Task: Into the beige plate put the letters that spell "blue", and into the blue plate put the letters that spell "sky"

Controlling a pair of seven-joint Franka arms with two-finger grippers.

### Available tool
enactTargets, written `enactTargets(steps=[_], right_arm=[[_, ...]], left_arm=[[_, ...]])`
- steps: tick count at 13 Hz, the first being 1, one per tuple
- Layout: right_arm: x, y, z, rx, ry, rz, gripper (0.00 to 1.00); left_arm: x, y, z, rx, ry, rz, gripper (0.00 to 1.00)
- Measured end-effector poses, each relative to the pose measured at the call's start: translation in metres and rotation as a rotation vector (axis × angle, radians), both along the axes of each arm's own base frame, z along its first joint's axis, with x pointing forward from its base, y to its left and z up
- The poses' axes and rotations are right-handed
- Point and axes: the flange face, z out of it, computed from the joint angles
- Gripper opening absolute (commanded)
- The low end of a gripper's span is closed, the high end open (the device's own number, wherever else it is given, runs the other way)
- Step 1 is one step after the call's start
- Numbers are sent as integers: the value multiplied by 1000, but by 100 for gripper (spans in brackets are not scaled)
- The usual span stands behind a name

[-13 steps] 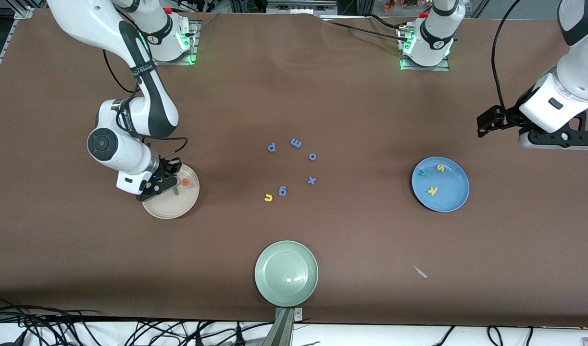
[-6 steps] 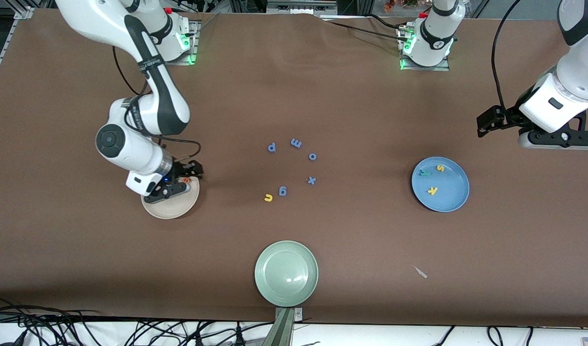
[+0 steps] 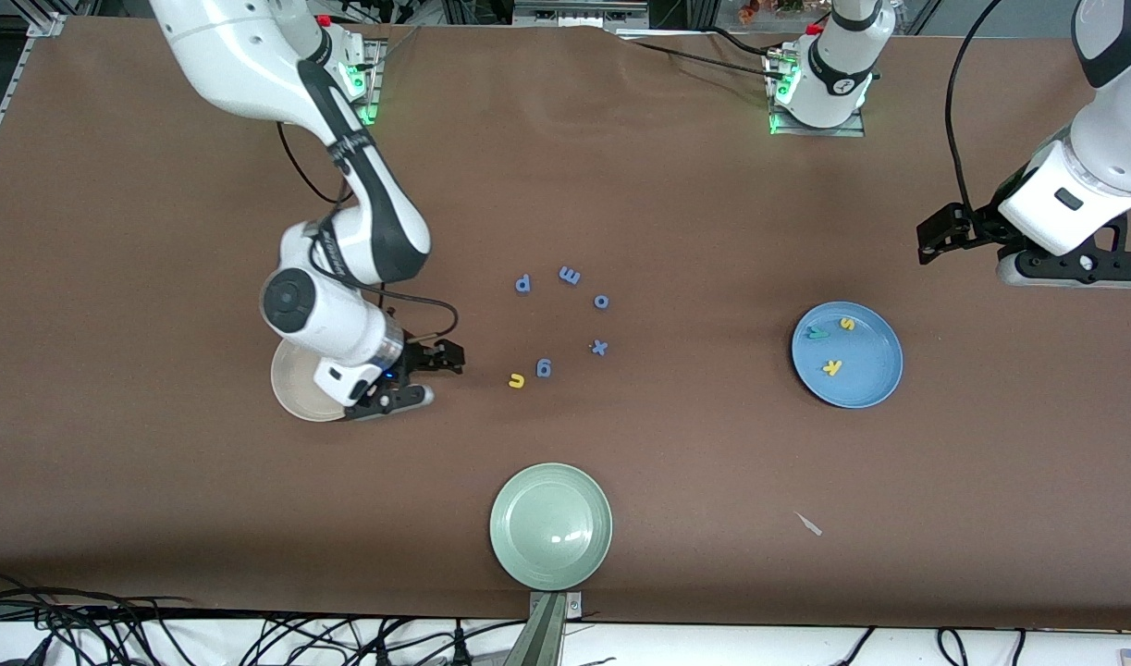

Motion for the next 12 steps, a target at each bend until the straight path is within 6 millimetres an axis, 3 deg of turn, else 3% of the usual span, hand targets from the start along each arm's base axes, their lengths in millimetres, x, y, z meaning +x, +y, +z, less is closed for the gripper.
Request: enactTargets(steps=[6, 12], right_arm=[[0, 62, -21, -48, -49, 88, 100], [2, 101, -41, -117, -105, 92, 100]], left_arm=[[0, -1, 0, 0, 0, -1, 100], [0, -1, 0, 0, 0, -1, 100]])
